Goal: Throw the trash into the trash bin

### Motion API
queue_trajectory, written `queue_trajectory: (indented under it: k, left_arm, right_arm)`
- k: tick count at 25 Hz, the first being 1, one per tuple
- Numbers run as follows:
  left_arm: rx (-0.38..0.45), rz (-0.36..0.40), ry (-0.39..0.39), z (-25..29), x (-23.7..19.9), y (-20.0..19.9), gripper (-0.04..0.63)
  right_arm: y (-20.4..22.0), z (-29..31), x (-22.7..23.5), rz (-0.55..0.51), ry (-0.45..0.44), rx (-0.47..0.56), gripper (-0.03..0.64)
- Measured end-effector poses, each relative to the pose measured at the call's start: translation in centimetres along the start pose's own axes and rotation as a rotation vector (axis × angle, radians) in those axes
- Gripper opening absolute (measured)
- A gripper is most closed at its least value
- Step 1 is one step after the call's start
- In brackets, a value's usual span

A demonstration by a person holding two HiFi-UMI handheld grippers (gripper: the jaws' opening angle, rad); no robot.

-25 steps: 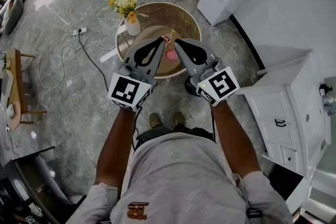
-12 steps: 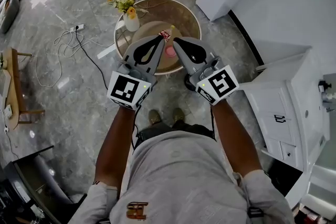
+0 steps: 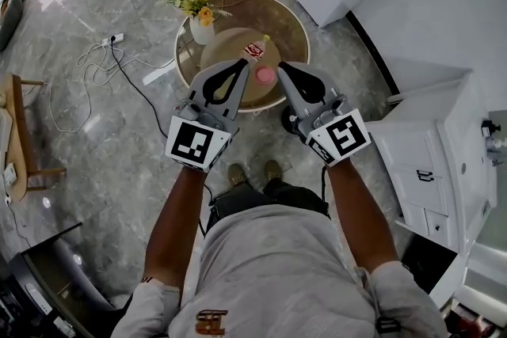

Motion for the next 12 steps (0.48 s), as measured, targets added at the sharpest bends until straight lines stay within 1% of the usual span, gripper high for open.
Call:
queue_trajectory:
  k: [6,12]
  left_arm:
    - [-0.009,-0.027,0.023,-0.2,-1.2,2.1,0.000]
    - [-0.016,-0.035,0.016,1.0,-1.7,4.1,0.000]
  right_arm:
    - [1.6,0.6,-1.0,-0.024,0.017,-0.036,0.002]
    - [4.2,1.1,-0.4,-0.051,0.017,-0.086,0.002]
Point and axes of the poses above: the fingertips, and each gripper's own axes: z forward along the fingers, x to its right, y out of its underside, the point moved 10 cm from there along -z, backward along the fingers, and after that the axes turned 12 degrees about y, right-handed, at the moved point
